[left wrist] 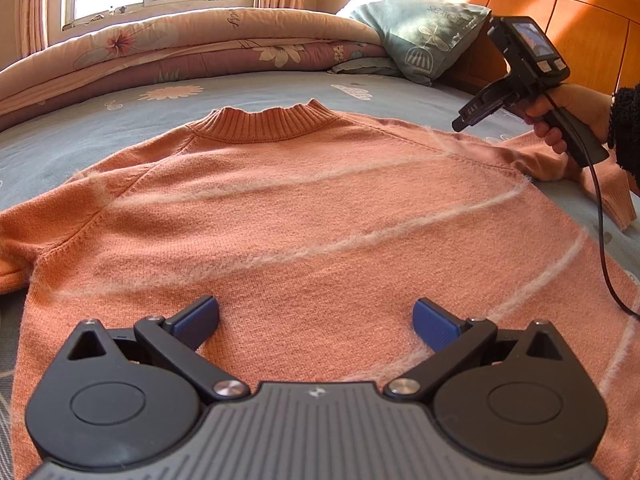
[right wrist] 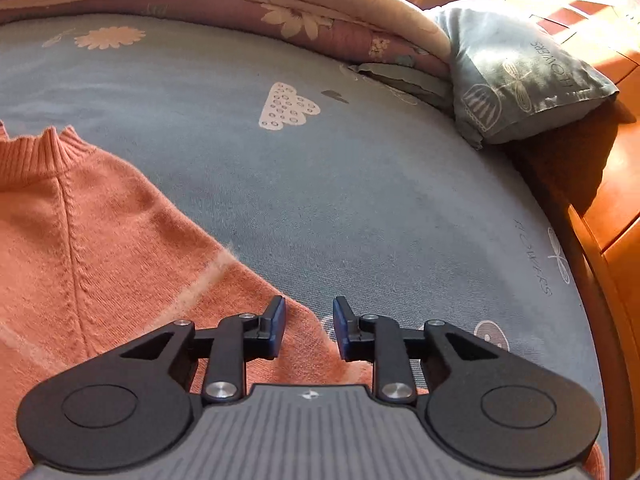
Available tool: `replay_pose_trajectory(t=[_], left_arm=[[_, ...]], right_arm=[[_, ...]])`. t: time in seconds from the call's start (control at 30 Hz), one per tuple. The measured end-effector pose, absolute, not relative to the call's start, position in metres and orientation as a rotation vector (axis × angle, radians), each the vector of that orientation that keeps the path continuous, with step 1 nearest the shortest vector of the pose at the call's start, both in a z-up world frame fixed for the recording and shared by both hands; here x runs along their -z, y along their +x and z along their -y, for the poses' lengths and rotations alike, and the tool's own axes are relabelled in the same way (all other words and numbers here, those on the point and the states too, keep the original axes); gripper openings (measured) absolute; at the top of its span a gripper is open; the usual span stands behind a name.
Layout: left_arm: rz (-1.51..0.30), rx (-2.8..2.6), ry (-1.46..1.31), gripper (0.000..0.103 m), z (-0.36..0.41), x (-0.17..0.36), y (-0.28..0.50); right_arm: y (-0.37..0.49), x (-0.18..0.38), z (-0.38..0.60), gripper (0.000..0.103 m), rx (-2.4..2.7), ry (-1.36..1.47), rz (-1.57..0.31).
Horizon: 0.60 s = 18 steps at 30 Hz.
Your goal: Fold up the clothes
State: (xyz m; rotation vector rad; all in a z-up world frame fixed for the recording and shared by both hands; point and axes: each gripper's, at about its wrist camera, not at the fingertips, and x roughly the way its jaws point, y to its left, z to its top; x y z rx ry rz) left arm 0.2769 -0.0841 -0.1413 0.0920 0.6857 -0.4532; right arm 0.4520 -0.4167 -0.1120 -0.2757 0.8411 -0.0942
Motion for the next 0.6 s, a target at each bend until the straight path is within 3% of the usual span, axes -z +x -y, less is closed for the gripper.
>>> replay_pose_trajectory(t=[0.33, 0.6], left_arm=[[-0.685, 0.454, 0.091, 0.102, 0.084, 0.141, 0.276], [-0.686, 0.455, 0.09, 0.102, 0.083, 0.14, 0.276]], right_arm=[[0.473, 0.092, 0.325, 0.029, -0.237, -0.143, -0.817], [0.52, 0.126, 0.256, 0.026, -0.259, -0.169, -0.843]])
